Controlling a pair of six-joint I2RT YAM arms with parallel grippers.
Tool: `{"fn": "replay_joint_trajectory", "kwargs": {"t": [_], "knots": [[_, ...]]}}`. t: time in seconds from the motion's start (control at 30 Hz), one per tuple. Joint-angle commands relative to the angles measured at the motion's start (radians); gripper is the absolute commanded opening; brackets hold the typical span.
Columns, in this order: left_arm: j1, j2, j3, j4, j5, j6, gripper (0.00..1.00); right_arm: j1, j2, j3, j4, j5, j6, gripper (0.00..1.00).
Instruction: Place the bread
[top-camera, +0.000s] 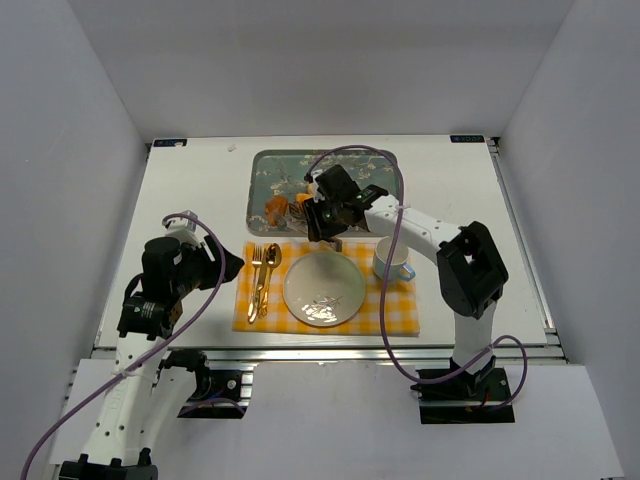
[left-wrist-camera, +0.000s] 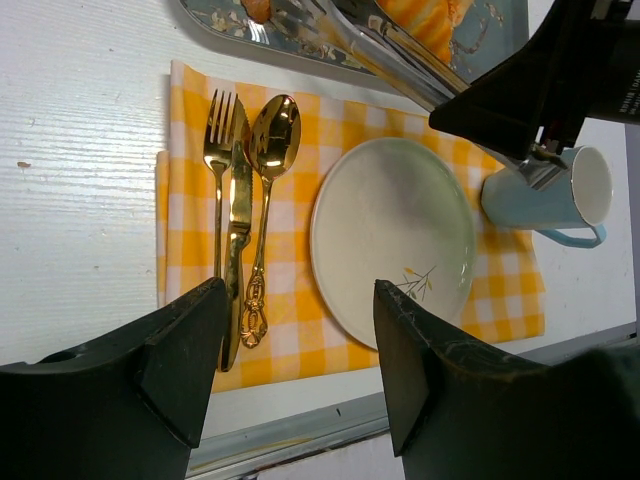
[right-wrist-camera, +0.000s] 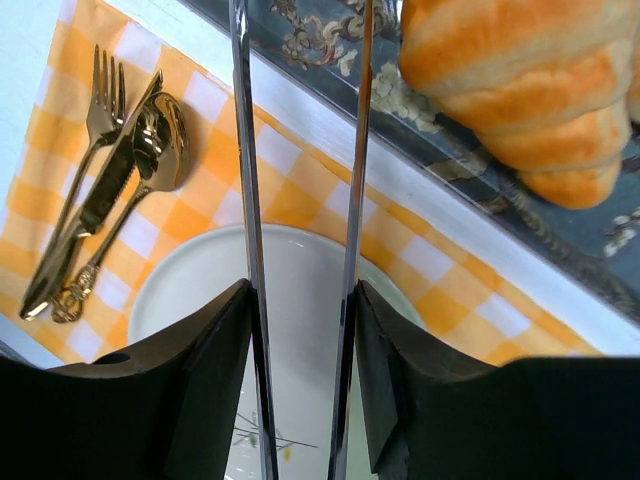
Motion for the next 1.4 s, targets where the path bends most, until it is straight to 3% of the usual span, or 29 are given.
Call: {"fn": "replay_joint_trajectory", "kwargs": {"t": [0.0,0.9,1.23,1.37], "knots": [[0.004,-0.001,0.032,-0.004,-0.001,0.009,0.70,0.009,0.020,0.064,-0.007,0.019,0.120,0.50],[0.004,0.023,0.064,-0.033,-0.015,0.018,0.70,0.001,0.112,0.153,-0.030,-0.098,0.354,0.48],[0.004,0.023,0.071,-0.051,-0.024,0.020,0.70,-0.002,0.140,0.165,-0.034,-0.112,0.373,0.37],[0.004,0.026,0.071,-0.048,-0.022,0.018,0.70,-0.007,0.140,0.156,-0.027,-0.128,0.368,0.26]]}}
